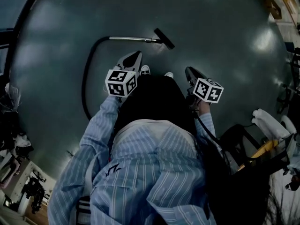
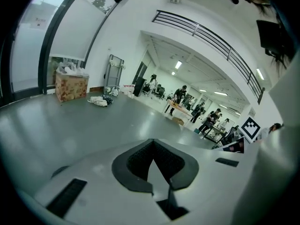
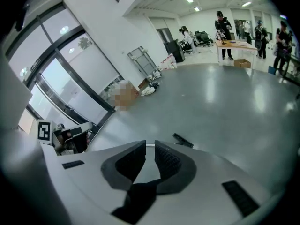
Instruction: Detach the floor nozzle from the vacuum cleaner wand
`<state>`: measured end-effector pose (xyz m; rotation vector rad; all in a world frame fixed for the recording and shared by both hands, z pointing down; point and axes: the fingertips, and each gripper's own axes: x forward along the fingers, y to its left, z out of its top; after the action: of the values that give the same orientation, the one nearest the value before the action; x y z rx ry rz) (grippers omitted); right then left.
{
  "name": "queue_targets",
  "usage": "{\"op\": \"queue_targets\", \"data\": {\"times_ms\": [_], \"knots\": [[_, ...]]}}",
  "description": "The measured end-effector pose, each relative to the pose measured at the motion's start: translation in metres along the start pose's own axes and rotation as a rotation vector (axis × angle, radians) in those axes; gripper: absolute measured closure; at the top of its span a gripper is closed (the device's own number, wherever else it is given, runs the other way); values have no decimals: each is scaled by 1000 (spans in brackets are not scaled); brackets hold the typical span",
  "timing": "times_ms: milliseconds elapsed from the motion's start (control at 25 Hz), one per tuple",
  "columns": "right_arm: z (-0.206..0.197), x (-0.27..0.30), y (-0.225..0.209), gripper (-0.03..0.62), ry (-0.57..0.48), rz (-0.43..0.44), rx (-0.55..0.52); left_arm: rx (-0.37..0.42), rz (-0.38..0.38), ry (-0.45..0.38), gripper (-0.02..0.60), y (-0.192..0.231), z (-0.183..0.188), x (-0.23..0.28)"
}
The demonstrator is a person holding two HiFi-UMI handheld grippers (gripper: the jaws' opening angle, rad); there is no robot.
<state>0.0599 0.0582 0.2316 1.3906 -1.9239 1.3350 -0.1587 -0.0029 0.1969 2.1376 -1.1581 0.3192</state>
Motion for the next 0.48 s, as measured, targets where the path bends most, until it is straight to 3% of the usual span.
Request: {"op": "queue_targets", "data": {"times_ms": [160, 320, 480], "knots": [[16, 25, -4, 527, 59, 11, -52, -24, 6, 82, 574, 20, -5, 28], [33, 58, -9, 448, 107, 32, -155, -61, -117, 193, 572, 18, -20, 59], [32, 102, -44, 418, 186, 11, -290, -8, -127, 271, 568, 21, -45, 99]]}}
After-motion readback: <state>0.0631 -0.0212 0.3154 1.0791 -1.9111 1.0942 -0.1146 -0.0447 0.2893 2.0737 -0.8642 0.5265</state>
